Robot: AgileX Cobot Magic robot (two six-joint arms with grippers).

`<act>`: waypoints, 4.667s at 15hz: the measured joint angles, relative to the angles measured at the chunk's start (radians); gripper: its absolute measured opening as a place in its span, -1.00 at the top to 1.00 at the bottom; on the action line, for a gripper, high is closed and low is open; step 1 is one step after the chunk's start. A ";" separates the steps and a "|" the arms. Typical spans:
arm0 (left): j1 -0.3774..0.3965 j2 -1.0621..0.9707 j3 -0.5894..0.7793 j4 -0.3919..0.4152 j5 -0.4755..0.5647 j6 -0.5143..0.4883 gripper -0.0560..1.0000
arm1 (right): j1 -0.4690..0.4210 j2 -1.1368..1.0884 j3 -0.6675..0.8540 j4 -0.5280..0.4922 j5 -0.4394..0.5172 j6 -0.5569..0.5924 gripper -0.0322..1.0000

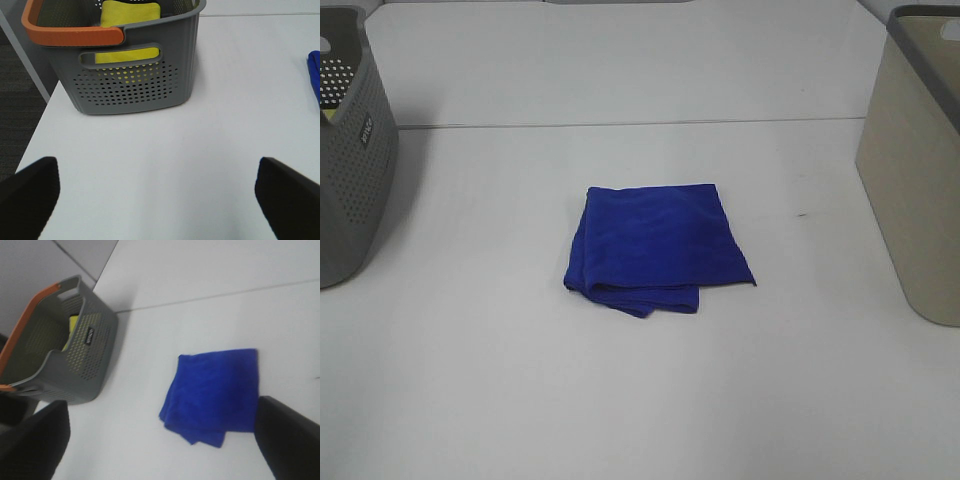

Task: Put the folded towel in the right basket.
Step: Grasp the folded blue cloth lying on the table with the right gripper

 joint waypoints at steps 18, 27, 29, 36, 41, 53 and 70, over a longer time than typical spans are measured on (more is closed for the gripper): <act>0.000 0.000 0.000 0.000 0.000 0.000 -0.98 | 0.219 0.812 -0.001 0.145 -0.140 -0.259 -0.73; 0.000 0.000 0.000 0.000 0.000 0.000 -0.98 | 0.226 0.943 -0.071 0.314 -0.147 -0.397 -0.86; 0.000 0.000 0.000 0.000 0.000 0.000 -0.98 | 0.226 0.945 -0.071 0.330 -0.166 -0.407 -0.86; 0.000 0.000 0.000 0.000 0.000 0.000 -0.98 | 0.391 0.968 -0.077 0.200 -0.249 -0.442 -0.66; 0.000 0.000 0.000 0.000 0.000 0.000 -0.98 | 0.421 0.983 -0.077 0.191 -0.442 -0.407 -0.65; 0.000 0.000 0.000 0.000 0.000 0.000 -0.98 | 0.421 1.051 -0.078 0.083 -0.533 -0.236 -0.75; 0.000 0.000 0.000 0.000 0.000 0.000 -0.98 | 0.377 0.968 -0.077 -0.192 -0.607 -0.005 -0.73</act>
